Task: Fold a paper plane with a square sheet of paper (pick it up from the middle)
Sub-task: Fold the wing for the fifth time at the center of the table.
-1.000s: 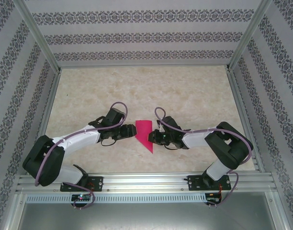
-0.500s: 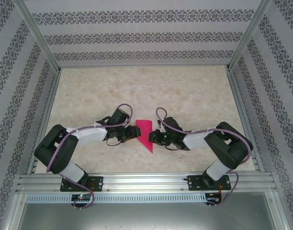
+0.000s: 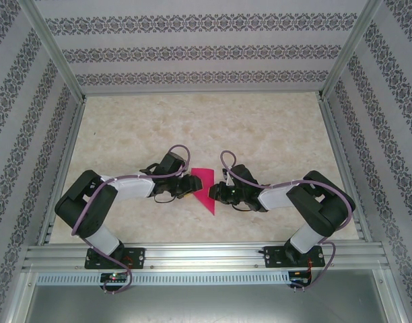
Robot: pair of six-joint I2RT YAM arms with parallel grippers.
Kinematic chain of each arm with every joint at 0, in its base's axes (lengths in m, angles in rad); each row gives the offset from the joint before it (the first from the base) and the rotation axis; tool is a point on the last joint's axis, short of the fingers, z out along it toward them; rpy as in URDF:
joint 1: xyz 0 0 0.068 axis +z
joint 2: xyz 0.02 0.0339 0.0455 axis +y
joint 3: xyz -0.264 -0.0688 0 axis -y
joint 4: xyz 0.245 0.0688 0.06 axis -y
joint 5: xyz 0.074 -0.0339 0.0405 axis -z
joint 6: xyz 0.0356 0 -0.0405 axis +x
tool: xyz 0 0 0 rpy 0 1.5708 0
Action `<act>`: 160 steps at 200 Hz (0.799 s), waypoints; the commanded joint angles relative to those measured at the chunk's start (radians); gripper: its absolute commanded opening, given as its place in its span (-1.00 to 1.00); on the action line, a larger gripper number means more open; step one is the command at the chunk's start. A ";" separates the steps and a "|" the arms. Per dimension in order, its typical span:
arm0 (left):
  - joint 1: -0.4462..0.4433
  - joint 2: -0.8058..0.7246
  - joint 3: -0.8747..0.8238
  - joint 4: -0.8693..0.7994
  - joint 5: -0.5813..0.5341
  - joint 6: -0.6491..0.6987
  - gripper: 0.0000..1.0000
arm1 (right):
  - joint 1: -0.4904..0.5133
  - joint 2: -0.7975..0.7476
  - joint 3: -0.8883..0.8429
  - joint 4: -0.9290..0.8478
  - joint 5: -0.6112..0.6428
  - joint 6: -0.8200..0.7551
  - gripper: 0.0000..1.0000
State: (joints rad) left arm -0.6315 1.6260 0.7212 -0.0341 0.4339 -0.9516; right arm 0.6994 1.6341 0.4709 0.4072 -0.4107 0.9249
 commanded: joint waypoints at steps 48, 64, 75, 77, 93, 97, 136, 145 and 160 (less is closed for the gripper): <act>-0.013 0.018 -0.018 0.181 -0.014 -0.027 -0.04 | 0.015 0.129 -0.012 0.014 0.060 -0.019 -0.61; -0.002 0.025 -0.018 0.191 -0.025 -0.005 -0.06 | 0.011 0.153 -0.009 0.031 0.046 -0.024 -0.61; 0.005 0.025 -0.015 0.198 -0.025 0.007 -0.06 | 0.008 0.166 -0.006 0.040 0.036 -0.026 -0.61; 0.005 0.025 -0.014 0.198 -0.025 0.008 -0.06 | 0.008 0.167 -0.006 0.041 0.033 -0.026 -0.61; 0.017 0.033 -0.005 0.193 -0.015 0.020 -0.02 | 0.008 0.178 -0.005 0.045 0.028 -0.030 -0.61; 0.019 0.036 -0.001 0.189 -0.014 0.020 -0.01 | 0.007 0.180 -0.006 0.045 0.026 -0.033 -0.61; 0.057 0.095 0.024 0.200 0.077 0.051 0.03 | -0.006 0.172 -0.017 0.043 0.015 -0.055 -0.63; 0.061 0.110 0.038 0.202 0.102 0.061 0.03 | -0.010 0.173 -0.016 0.039 0.009 -0.062 -0.63; 0.064 0.132 0.060 0.191 0.133 0.077 0.03 | -0.017 0.179 -0.015 0.035 0.000 -0.070 -0.63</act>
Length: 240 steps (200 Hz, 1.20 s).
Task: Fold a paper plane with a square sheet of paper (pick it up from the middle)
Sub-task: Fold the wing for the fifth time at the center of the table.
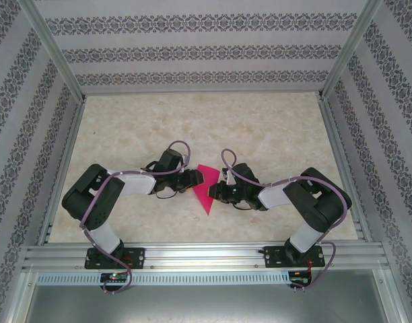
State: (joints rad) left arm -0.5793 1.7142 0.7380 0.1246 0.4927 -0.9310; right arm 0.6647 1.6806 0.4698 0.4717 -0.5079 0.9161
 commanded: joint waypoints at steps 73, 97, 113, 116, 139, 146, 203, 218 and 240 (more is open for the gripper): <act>0.016 0.056 0.069 -0.007 0.093 0.093 -0.39 | 0.006 0.109 -0.002 -0.055 0.082 -0.068 -0.60; 0.016 0.020 0.034 0.024 0.063 0.062 -0.71 | 0.007 0.058 0.012 -0.097 0.093 -0.060 -0.55; 0.013 -0.007 0.006 0.045 0.034 0.027 -0.79 | 0.012 0.008 0.036 -0.175 0.124 -0.072 -0.50; 0.013 -0.011 0.001 0.050 0.030 0.021 -0.81 | 0.013 -0.004 0.042 -0.190 0.132 -0.074 -0.49; -0.001 -0.063 -0.042 0.065 -0.035 -0.027 -0.90 | 0.034 -0.097 0.091 -0.334 0.208 -0.107 -0.41; -0.010 -0.082 -0.052 0.054 -0.065 -0.040 -0.90 | 0.043 -0.130 0.104 -0.381 0.249 -0.117 -0.33; -0.071 -0.216 -0.099 -0.039 -0.283 -0.138 -0.91 | 0.219 -0.377 0.092 -0.551 0.659 -0.188 -0.13; -0.076 -0.228 -0.101 -0.053 -0.299 -0.149 -0.91 | 0.281 -0.455 0.024 -0.459 0.755 -0.231 -0.11; -0.079 -0.237 -0.102 -0.064 -0.305 -0.167 -0.91 | 0.368 -0.510 -0.066 -0.263 0.827 -0.374 -0.07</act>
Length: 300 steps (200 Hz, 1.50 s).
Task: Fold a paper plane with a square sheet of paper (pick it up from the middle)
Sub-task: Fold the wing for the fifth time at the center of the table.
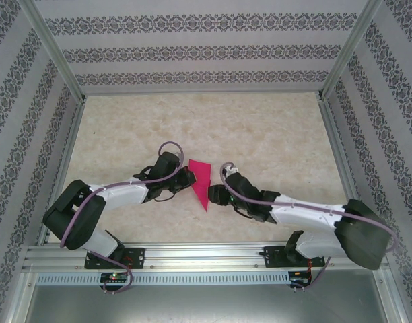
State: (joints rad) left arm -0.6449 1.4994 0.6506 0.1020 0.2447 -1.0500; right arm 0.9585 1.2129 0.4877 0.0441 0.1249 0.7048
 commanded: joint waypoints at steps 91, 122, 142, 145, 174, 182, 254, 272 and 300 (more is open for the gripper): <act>-0.017 0.017 0.013 -0.057 -0.028 -0.054 -0.88 | 0.319 0.323 0.099 0.255 0.487 -0.599 -0.08; -0.016 0.022 0.016 -0.054 -0.018 -0.053 -0.88 | 0.333 0.410 0.137 0.279 0.546 -0.671 -0.08; -0.016 0.020 0.018 -0.057 -0.018 -0.051 -0.87 | 0.333 0.471 0.157 0.284 0.587 -0.704 -0.13; -0.016 0.020 0.017 -0.058 -0.019 -0.050 -0.87 | 0.333 0.477 0.160 0.284 0.592 -0.706 -0.14; -0.017 0.023 0.026 -0.068 -0.016 -0.044 -0.87 | 0.335 0.520 0.166 0.311 0.639 -0.732 -0.25; -0.017 0.024 0.028 -0.071 -0.014 -0.041 -0.86 | 0.336 0.529 0.164 0.322 0.639 -0.737 -0.28; -0.017 0.031 0.039 -0.092 -0.011 -0.030 -0.81 | 0.341 0.576 0.176 0.339 0.665 -0.740 -0.55; -0.016 0.025 0.045 -0.108 -0.019 -0.025 -0.79 | 0.341 0.573 0.174 0.338 0.689 -0.732 -0.67; -0.016 0.005 0.061 -0.169 -0.051 -0.008 -0.58 | 0.340 0.551 0.146 0.344 0.704 -0.690 -0.87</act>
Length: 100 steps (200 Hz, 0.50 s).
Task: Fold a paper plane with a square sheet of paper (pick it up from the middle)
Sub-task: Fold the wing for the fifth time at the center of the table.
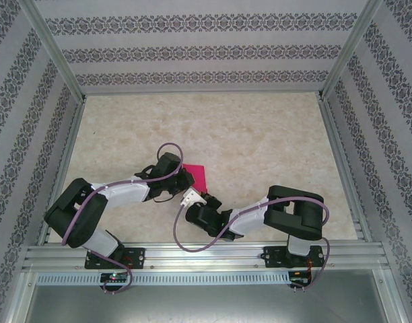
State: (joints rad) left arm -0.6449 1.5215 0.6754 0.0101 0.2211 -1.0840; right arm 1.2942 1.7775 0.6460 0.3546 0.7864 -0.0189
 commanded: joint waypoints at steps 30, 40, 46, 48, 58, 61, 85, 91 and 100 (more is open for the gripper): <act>-0.005 -0.041 0.065 -0.150 -0.055 0.062 -0.14 | -0.005 -0.040 -0.051 0.065 -0.009 0.083 -1.00; 0.005 -0.050 0.069 -0.163 -0.056 0.072 -0.06 | -0.014 -0.052 -0.069 0.086 -0.040 0.104 -1.00; 0.011 -0.058 0.070 -0.165 -0.052 0.076 -0.04 | -0.021 -0.061 -0.078 0.096 -0.057 0.121 -1.00; 0.012 -0.061 0.069 -0.165 -0.052 0.077 -0.04 | -0.024 -0.064 -0.082 0.099 -0.065 0.126 -1.00; 0.024 -0.072 0.067 -0.170 -0.049 0.080 0.07 | -0.042 -0.083 -0.102 0.116 -0.103 0.156 -1.00; 0.027 -0.077 0.065 -0.171 -0.048 0.080 0.11 | -0.046 -0.088 -0.108 0.122 -0.118 0.164 -1.00; 0.039 -0.098 0.059 -0.170 -0.039 0.095 0.23 | -0.087 -0.124 -0.144 0.162 -0.228 0.224 -1.00; 0.040 -0.100 0.058 -0.171 -0.037 0.095 0.24 | -0.093 -0.129 -0.152 0.172 -0.249 0.237 -1.00; 0.041 -0.101 0.057 -0.172 -0.035 0.095 0.26 | -0.103 -0.136 -0.164 0.190 -0.280 0.254 -1.00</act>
State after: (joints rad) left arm -0.6155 1.4429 0.7139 -0.1295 0.1925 -1.0210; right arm 1.2140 1.6764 0.5148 0.4568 0.6304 0.1432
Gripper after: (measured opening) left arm 0.622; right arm 0.051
